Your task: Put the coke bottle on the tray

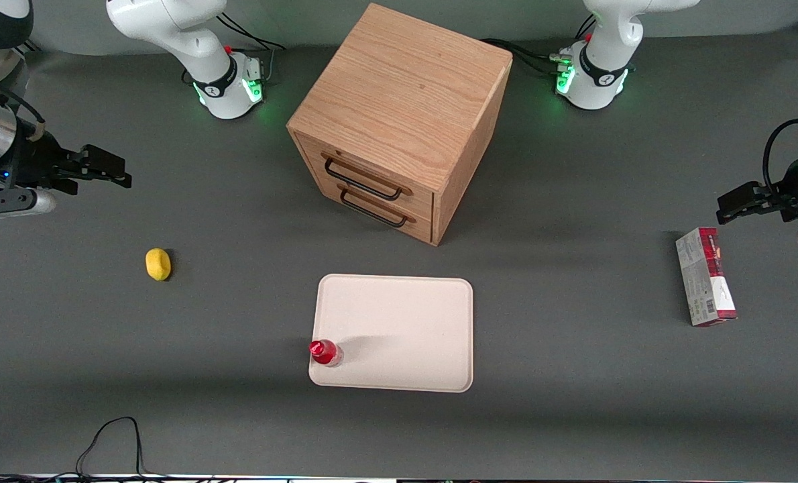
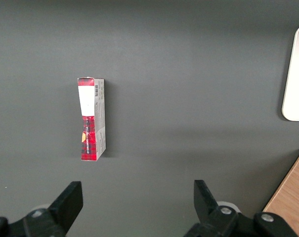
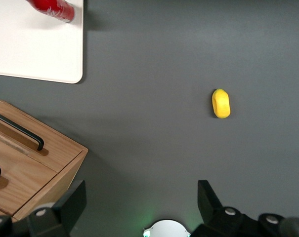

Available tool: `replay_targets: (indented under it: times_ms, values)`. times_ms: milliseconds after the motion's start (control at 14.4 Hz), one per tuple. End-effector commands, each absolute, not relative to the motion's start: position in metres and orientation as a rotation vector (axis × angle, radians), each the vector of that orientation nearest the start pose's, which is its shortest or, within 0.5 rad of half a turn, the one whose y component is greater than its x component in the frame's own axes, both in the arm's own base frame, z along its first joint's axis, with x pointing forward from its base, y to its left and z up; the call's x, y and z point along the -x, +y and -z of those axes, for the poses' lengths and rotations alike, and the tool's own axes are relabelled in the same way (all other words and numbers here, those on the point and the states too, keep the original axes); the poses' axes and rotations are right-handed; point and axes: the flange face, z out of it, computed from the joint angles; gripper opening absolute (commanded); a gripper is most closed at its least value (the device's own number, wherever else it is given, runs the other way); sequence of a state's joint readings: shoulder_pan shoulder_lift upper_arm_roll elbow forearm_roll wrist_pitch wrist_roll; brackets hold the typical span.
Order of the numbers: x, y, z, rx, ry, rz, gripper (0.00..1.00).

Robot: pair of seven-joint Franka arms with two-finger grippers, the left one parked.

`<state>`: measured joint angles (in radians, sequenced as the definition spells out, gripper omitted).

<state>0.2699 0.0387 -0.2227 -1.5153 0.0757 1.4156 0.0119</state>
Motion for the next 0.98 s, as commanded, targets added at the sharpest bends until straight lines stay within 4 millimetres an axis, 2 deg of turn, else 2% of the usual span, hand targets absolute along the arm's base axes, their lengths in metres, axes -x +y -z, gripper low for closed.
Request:
replay_targets:
  times_ms: [0,139,279,418,557,905]
  values:
    - [-0.546,0.032,-0.621,3.075,-0.086,-0.245,1.0]
    - [-0.547,0.025,-0.623,3.073,-0.065,-0.238,1.0]
    - [-0.546,0.037,-0.63,3.122,-0.115,-0.219,1.0]
    - [-0.545,0.07,-0.624,3.166,-0.198,-0.235,1.0]
    - [-0.549,0.06,-0.628,3.144,-0.184,-0.222,1.0]
    - [-0.55,0.058,-0.63,3.082,-0.16,-0.214,1.0]
